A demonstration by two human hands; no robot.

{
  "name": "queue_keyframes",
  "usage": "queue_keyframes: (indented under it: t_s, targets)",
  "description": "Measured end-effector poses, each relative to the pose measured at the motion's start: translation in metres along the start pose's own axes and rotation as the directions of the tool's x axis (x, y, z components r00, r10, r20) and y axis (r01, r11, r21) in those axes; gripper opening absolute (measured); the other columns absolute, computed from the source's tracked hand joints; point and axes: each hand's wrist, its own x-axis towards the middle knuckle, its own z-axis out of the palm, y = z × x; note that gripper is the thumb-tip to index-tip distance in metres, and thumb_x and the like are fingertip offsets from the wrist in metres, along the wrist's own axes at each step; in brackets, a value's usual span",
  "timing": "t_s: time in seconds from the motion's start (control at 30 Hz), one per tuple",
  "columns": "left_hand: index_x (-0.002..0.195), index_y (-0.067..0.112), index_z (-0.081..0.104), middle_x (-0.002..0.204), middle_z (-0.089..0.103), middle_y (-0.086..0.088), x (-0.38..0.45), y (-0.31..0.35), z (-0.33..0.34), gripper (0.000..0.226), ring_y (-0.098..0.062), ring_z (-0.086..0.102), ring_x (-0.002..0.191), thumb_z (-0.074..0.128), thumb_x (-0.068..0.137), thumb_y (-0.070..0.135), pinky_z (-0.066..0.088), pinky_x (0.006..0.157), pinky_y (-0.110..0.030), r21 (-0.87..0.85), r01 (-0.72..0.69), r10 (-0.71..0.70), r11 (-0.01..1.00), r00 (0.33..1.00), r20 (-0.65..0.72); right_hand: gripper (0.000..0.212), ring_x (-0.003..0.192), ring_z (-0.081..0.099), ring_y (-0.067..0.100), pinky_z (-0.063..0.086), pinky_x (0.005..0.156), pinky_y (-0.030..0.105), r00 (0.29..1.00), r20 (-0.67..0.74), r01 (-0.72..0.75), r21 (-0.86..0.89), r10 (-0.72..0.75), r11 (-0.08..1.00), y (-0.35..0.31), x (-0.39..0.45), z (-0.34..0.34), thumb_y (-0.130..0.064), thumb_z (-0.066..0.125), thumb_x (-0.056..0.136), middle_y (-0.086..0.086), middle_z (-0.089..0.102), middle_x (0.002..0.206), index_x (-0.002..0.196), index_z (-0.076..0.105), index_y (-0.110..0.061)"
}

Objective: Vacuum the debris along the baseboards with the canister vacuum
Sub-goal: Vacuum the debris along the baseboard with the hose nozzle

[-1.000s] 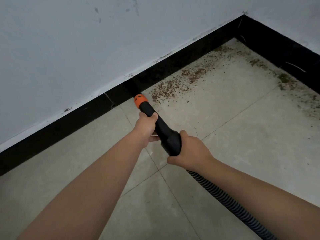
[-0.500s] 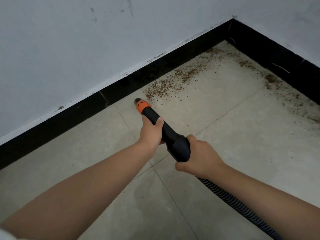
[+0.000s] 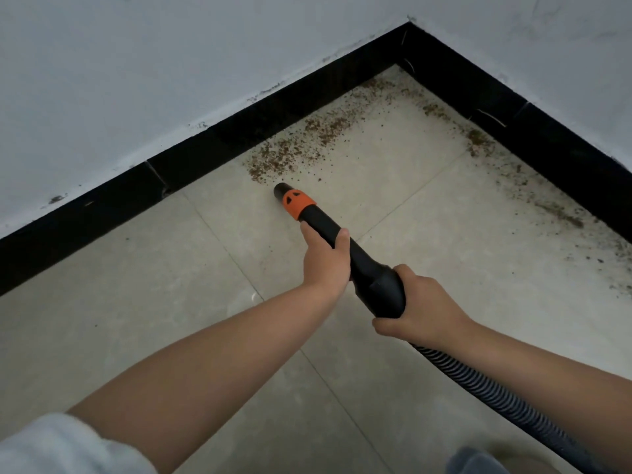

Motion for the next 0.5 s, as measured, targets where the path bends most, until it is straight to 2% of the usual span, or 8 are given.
queue_keyframes:
  t_s: [0.17, 0.37, 0.5]
  targets:
    - [0.15, 0.022, -0.005, 0.144, 0.039, -0.008, 0.013, 0.007, -0.007, 0.069, -0.033, 0.049, 0.122, 0.041, 0.099, 0.03, 0.045, 0.099, -0.047, -0.003, 0.017, -0.017, 1.0, 0.999, -0.035, 0.05, 0.078, 0.058, 0.015, 0.046, 0.059, 0.022, 0.999, 0.013, 0.039, -0.001, -0.039, 0.999, -0.006, 0.019, 0.003, -0.031, 0.075, 0.067, -0.003, 0.057, 0.09, 0.1, 0.039, -0.021]
    - [0.151, 0.022, 0.004, 0.141, 0.043, -0.009, 0.021, 0.007, -0.024, 0.064, -0.032, 0.051, 0.118, 0.041, 0.099, 0.029, 0.046, 0.098, -0.048, -0.015, 0.003, -0.006, 1.0, 0.988, -0.152, 0.048, 0.079, 0.057, 0.017, 0.044, 0.061, 0.025, 0.991, 0.054, 0.124, -0.005, -0.124, 0.992, -0.021, 0.038, 0.008, -0.032, 0.073, 0.068, -0.001, 0.056, 0.093, 0.098, 0.037, -0.019]
    - [0.151, 0.024, 0.004, 0.141, 0.042, -0.006, 0.022, 0.01, -0.026, 0.065, -0.032, 0.05, 0.121, 0.042, 0.099, 0.028, 0.047, 0.097, -0.048, -0.038, 0.01, -0.016, 0.999, 0.989, -0.144, 0.048, 0.08, 0.056, 0.018, 0.046, 0.063, 0.027, 0.992, 0.043, 0.116, 0.001, -0.116, 0.993, -0.023, 0.036, 0.009, -0.034, 0.072, 0.069, -0.001, 0.055, 0.093, 0.098, 0.036, -0.019]
